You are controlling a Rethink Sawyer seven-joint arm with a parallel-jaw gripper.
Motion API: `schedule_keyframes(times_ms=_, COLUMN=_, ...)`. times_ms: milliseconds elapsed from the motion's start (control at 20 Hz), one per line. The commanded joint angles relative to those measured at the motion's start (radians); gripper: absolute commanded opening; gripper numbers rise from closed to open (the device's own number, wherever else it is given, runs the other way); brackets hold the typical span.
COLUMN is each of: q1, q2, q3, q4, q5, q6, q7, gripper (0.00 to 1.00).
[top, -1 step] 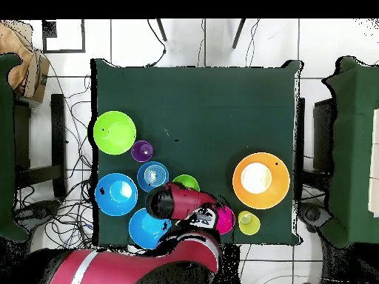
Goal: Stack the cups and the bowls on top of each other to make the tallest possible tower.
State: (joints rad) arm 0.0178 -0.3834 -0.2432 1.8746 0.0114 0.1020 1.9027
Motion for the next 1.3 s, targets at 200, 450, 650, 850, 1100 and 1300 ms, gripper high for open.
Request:
schedule_keyframes(times_ms=200, q1=0.033, q2=0.111, q3=0.069, q4=-0.214, q5=0.074, q6=0.129, q7=0.126, gripper=1.00)
schedule_keyframes(times_ms=450, q1=0.019, q2=0.104, q3=0.079, q4=-0.215, q5=0.058, q6=0.134, q7=0.123, gripper=1.00)
schedule_keyframes(times_ms=650, q1=0.005, q2=0.099, q3=0.091, q4=-0.211, q5=0.048, q6=0.125, q7=0.118, gripper=1.00)
schedule_keyframes(times_ms=850, q1=-0.004, q2=0.103, q3=0.094, q4=-0.215, q5=0.041, q6=0.116, q7=0.113, gripper=1.00)
schedule_keyframes(times_ms=1100, q1=-0.005, q2=0.137, q3=0.079, q4=-0.243, q5=0.021, q6=0.059, q7=0.105, gripper=1.00)
schedule_keyframes(times_ms=1300, q1=-0.008, q2=0.192, q3=0.061, q4=-0.282, q5=0.000, q6=-0.021, q7=0.099, gripper=1.00)
